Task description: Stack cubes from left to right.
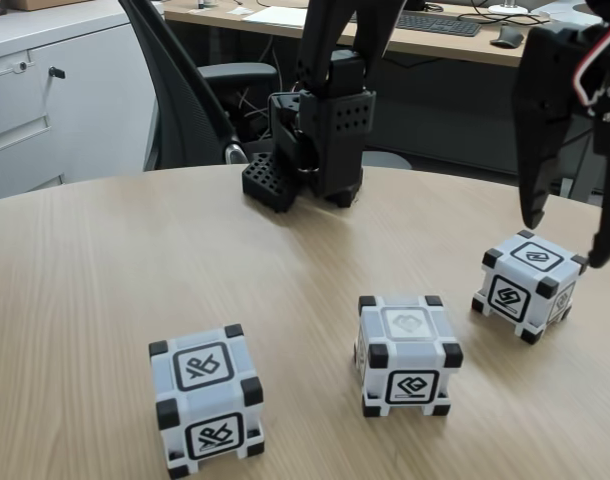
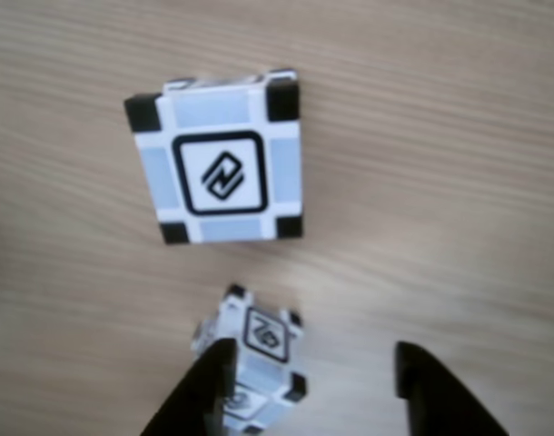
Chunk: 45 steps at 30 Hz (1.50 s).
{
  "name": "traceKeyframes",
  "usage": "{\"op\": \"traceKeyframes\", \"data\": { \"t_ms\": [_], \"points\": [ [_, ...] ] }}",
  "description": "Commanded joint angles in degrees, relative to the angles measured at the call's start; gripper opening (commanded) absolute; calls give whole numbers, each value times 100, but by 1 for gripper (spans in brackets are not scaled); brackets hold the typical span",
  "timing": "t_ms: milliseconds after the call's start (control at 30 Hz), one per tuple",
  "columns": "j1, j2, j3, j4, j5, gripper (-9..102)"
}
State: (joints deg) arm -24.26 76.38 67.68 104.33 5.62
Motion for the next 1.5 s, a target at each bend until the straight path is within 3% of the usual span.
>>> {"op": "traceKeyframes", "data": {
  "t_ms": [0,500,733,1000,1467],
  "points": [
    [0,114,-167,97,97,24],
    [-1283,123,765,44,896,26],
    [-1195,132,1345,88,958,27],
    [-1178,431,1380,26,598,42],
    [-773,677,1397,44,527,42]
  ]
}}
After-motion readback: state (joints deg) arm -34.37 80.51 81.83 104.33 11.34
